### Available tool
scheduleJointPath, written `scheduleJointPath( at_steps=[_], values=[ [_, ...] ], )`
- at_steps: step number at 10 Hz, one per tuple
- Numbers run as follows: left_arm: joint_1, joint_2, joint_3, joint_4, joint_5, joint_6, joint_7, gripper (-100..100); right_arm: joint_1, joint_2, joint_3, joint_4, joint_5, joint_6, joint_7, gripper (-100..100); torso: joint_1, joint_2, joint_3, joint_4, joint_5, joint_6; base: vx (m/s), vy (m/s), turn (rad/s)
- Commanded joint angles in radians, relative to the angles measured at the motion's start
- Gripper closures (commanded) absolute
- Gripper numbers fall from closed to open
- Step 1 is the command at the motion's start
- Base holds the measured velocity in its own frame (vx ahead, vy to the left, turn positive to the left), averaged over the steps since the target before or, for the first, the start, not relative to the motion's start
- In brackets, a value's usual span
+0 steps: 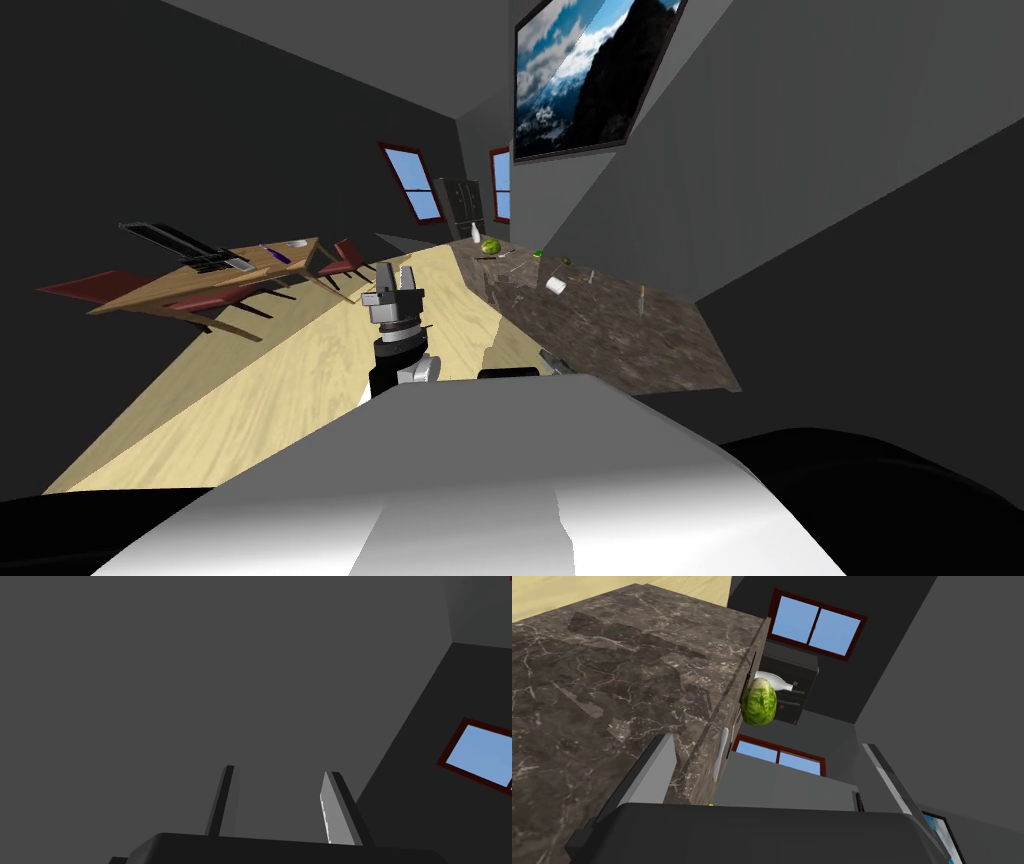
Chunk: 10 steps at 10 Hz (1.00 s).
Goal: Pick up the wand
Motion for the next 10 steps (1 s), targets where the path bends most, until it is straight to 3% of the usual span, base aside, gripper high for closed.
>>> scheduleJointPath(
  at_steps=[1, 2, 3, 4, 6, 7, 8, 9, 10],
  values=[
    [0.000, 0.000, 0.000, 0.000, 0.000, 0.000, 0.000, 0, 0.004, -0.031, 0.006, -0.001, -0.004, 0.004, 0.002, -100, 0.000, 0.000, 0.000, 0.000, 0.000, 0.000, 0.012, 0.024, -0.001],
    [0.000, 0.000, 0.000, 0.000, 0.000, 0.000, 0.000, 0, 0.018, -0.068, 0.054, 0.027, -0.026, 0.002, 0.013, -100, -0.002, 0.001, 0.001, 0.000, -0.001, 0.000, 0.025, 0.045, 0.212],
    [0.000, 0.000, 0.000, 0.000, 0.000, 0.000, 0.000, 0, 0.018, -0.097, 0.054, 0.027, -0.026, 0.002, 0.013, -100, -0.002, 0.001, 0.001, 0.000, -0.001, 0.000, 0.029, 0.048, 0.096],
    [0.000, 0.000, 0.000, 0.000, 0.000, 0.000, 0.000, 0, 0.033, -0.128, 0.095, 0.056, -0.049, 0.000, 0.023, -100, -0.002, 0.001, 0.001, 0.000, -0.001, 0.000, 0.040, 0.072, 0.173],
    [0.000, 0.000, 0.000, 0.000, 0.000, 0.000, 0.000, 0, 0.033, -0.162, 0.103, 0.056, -0.049, 0.000, 0.023, -100, -0.001, 0.000, 0.000, 0.000, 0.000, 0.000, 0.039, 0.037, 0.038],
    [0.000, 0.000, 0.000, 0.000, 0.000, 0.000, 0.000, 0, 0.047, -0.203, 0.151, 0.086, -0.072, -0.001, 0.032, -100, -0.003, 0.001, 0.000, 0.000, -0.001, 0.000, 0.055, 0.045, 0.166],
    [0.000, 0.000, 0.000, 0.000, 0.000, 0.000, 0.000, 0, 0.047, -0.226, 0.151, 0.086, -0.072, -0.001, 0.032, -100, -0.002, 0.000, 0.000, 0.000, -0.001, 0.000, 0.051, 0.037, 0.102],
    [0.000, 0.000, 0.000, 0.000, 0.000, 0.000, 0.000, 0, 0.061, -0.263, 0.189, 0.118, -0.096, -0.002, 0.041, -100, -0.002, 0.000, 0.000, 0.000, -0.001, 0.000, 0.062, 0.033, 0.196],
    [0.000, 0.000, 0.000, 0.000, 0.000, 0.000, 0.000, 0, 0.061, -0.289, 0.198, 0.118, -0.096, -0.002, 0.041, -100, -0.003, -0.001, -0.001, 0.000, -0.001, 0.000, 0.060, 0.027, 0.116]
  ],
)
